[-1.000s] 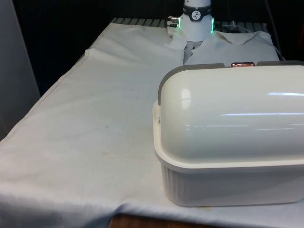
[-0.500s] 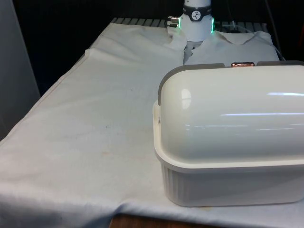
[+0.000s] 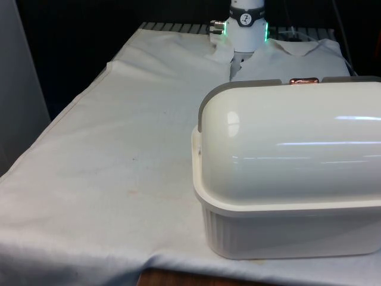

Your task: Open the lid, then close it.

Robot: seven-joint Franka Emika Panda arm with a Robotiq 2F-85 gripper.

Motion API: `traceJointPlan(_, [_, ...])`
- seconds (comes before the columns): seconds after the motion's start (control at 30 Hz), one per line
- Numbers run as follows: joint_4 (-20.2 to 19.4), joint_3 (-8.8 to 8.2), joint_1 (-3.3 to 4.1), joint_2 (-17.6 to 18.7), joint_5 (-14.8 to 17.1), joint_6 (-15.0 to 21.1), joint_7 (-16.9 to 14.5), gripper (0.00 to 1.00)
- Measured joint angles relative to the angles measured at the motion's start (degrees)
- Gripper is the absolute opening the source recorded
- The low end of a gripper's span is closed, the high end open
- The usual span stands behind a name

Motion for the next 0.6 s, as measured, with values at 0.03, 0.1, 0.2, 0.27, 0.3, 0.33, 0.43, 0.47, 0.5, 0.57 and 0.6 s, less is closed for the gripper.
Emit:
traceJointPlan(0.03, [0.00,0.00,0.00,0.00,0.00,0.00,0.00,1.00])
traceJointPlan(0.1, [1.03,0.06,0.06,0.80,0.00,0.00,0.00,1.00])
traceJointPlan(0.2, [1.83,0.06,0.06,1.43,0.00,0.00,0.00,1.00])
traceJointPlan(0.27, [2.64,0.06,0.06,2.06,0.00,0.00,0.00,1.00])
traceJointPlan(0.3, [3.04,0.06,0.06,2.41,0.00,0.00,0.00,1.00])
traceJointPlan(0.33, [3.38,0.06,0.06,2.69,0.00,0.00,0.00,1.00])
traceJointPlan(0.43, [4.87,0.06,0.06,3.95,0.00,0.00,0.00,1.00])
traceJointPlan(0.47, [5.27,0.06,0.11,4.30,0.00,0.00,0.00,1.00])
traceJointPlan(0.5, [5.67,0.06,0.11,4.64,0.00,0.00,0.00,1.00])
traceJointPlan(0.57, [6.13,0.06,0.11,4.98,0.00,0.00,0.00,1.00])
traceJointPlan(0.6, [6.53,0.06,0.11,5.39,0.00,0.00,0.00,1.00])
